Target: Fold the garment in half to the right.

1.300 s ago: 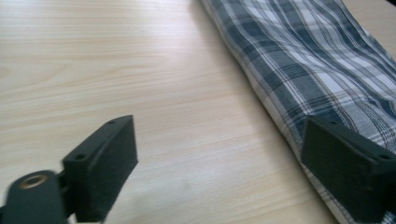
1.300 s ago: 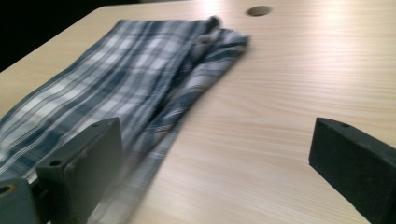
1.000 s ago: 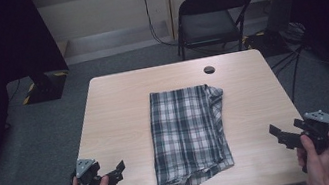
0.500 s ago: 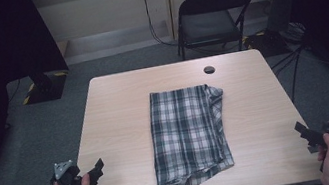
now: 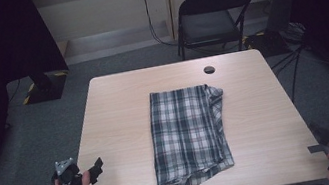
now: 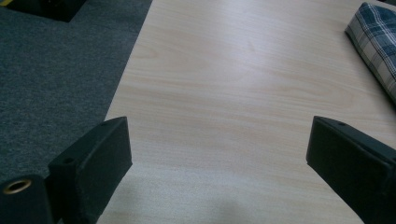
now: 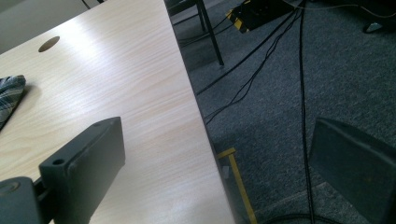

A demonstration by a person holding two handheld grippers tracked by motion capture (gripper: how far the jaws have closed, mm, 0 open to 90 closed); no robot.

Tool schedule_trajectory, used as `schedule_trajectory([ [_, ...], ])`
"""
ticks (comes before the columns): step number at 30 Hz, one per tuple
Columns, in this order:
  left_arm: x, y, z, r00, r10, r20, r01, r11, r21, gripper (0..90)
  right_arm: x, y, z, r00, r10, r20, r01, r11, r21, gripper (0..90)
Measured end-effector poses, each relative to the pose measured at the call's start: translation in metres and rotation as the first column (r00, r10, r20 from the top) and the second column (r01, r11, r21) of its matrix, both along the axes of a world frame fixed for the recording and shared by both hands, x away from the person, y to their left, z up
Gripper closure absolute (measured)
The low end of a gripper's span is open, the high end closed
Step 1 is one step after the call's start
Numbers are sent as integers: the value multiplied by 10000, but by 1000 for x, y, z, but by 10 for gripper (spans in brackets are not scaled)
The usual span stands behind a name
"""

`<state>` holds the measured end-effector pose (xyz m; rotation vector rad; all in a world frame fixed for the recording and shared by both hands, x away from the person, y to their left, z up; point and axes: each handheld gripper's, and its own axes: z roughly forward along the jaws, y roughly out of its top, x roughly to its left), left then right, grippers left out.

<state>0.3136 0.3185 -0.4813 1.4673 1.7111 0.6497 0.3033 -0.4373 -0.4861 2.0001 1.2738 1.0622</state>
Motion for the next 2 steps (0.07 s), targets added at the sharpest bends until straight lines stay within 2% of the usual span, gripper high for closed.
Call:
schedule_trajectory([
  [2,0,1,0,10000,18,-12,-18,10000,-10,61,0,-1,-1,10000,27,-45,-27,10000,5,25],
])
